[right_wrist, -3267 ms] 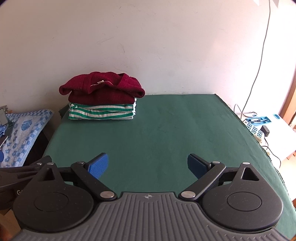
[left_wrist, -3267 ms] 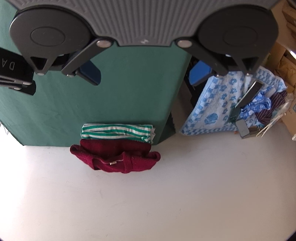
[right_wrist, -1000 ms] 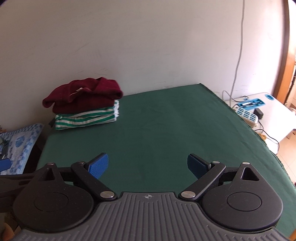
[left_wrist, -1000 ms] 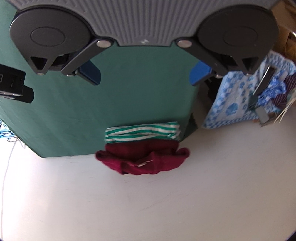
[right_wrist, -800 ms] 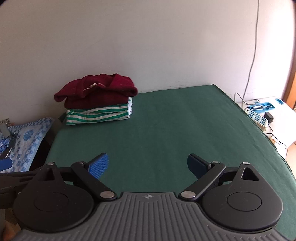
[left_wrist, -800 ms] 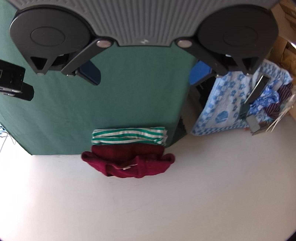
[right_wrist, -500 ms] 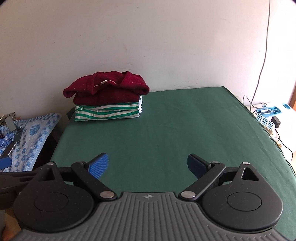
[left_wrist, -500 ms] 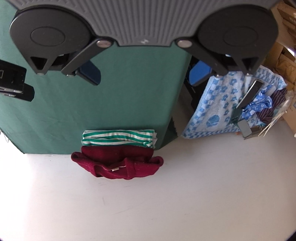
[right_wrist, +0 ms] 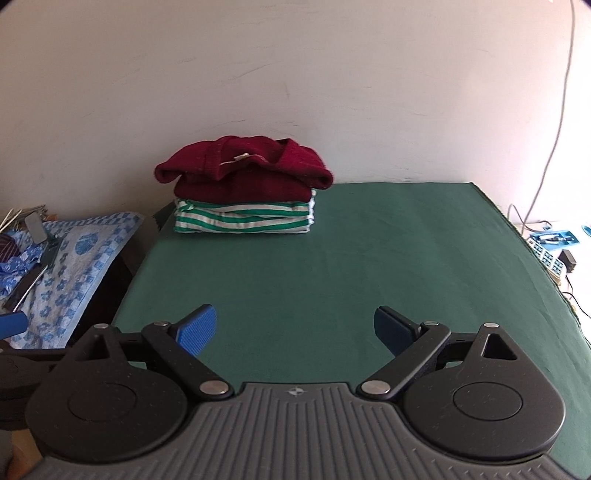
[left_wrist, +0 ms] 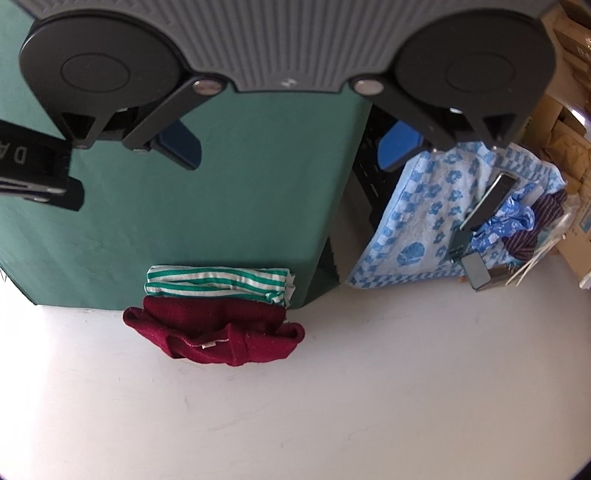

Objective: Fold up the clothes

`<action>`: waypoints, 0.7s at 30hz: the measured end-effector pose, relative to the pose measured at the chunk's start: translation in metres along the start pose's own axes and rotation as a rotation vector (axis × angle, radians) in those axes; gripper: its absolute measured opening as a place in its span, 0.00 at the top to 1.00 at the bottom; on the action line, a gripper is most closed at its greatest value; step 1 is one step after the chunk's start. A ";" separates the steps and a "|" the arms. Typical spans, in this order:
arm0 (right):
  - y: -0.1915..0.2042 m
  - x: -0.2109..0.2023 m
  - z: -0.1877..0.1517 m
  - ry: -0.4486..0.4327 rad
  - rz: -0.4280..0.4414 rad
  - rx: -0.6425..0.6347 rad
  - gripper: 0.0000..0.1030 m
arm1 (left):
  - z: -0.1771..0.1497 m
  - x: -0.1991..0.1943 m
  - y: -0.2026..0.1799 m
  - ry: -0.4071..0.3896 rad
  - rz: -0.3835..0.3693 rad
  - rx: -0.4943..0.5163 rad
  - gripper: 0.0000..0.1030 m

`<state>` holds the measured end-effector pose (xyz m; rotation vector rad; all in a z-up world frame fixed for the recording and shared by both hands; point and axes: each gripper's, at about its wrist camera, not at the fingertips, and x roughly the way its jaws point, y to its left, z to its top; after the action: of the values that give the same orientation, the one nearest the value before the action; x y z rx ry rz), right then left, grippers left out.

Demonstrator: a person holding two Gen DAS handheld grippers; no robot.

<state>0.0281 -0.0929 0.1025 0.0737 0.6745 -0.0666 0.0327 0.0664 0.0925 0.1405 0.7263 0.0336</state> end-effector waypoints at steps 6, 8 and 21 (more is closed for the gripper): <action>0.017 0.003 0.001 0.001 0.008 -0.048 0.08 | -0.003 0.000 0.005 -0.010 0.007 -0.001 0.01; 0.020 0.003 0.002 0.000 0.009 -0.055 0.08 | -0.003 0.002 0.008 -0.008 0.002 -0.008 0.01; 0.019 0.005 0.002 0.010 0.000 -0.024 0.08 | 0.000 0.009 0.010 0.011 -0.010 -0.022 0.00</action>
<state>0.0352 -0.0749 0.1015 0.0507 0.6848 -0.0576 0.0394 0.0774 0.0879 0.1158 0.7374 0.0329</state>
